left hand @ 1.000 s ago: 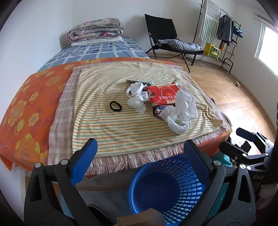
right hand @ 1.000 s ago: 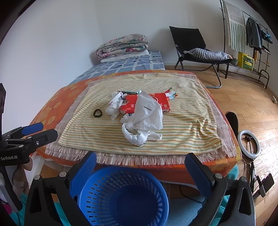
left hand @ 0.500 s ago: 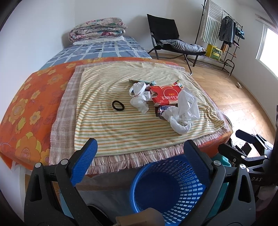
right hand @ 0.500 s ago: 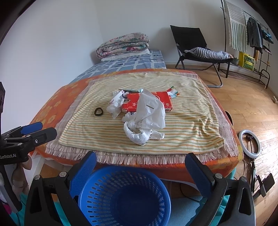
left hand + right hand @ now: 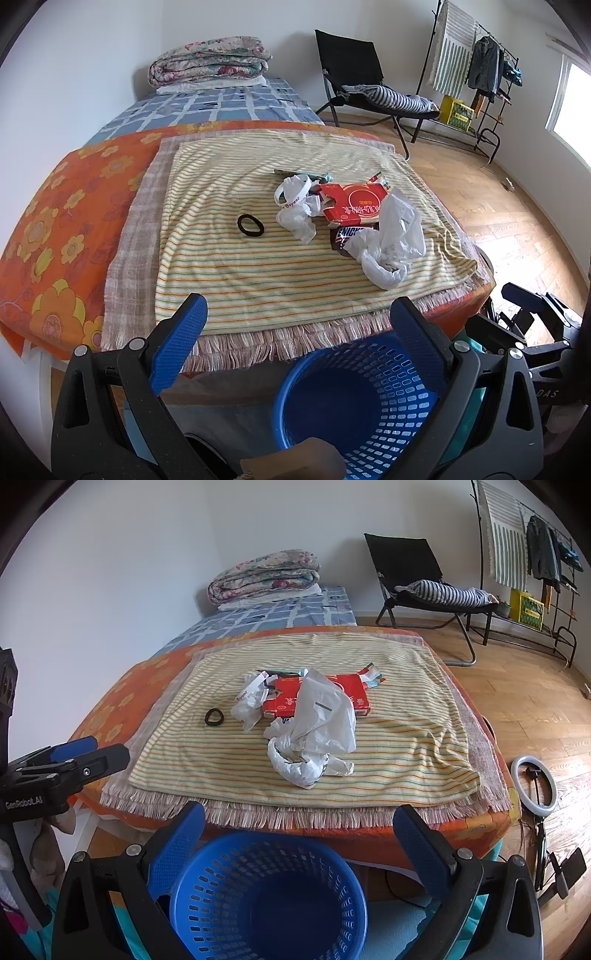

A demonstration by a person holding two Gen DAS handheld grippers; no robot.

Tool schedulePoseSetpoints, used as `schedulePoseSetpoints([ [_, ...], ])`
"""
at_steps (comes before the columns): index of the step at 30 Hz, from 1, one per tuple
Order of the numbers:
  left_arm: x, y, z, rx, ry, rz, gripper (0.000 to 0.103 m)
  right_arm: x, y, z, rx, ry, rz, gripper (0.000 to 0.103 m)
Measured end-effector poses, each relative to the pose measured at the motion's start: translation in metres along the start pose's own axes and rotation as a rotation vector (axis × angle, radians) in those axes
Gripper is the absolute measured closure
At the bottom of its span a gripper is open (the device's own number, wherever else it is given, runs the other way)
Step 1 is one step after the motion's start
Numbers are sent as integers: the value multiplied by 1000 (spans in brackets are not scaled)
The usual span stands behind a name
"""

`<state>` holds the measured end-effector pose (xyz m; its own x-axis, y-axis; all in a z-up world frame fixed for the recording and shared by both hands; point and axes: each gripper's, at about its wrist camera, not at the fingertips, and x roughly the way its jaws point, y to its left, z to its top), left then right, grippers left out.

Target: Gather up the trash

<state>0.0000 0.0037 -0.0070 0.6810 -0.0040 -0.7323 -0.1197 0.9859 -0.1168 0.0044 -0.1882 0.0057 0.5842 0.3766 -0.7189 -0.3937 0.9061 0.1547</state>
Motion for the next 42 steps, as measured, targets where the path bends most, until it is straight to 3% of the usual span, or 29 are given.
schedulePoseSetpoints([
  [28, 14, 6, -3, -30, 34, -8, 2, 5, -7, -1, 35, 14, 14, 0],
  [42, 32, 3, 9, 4, 55, 5, 2, 15, -10, 5, 17, -4, 7, 0],
])
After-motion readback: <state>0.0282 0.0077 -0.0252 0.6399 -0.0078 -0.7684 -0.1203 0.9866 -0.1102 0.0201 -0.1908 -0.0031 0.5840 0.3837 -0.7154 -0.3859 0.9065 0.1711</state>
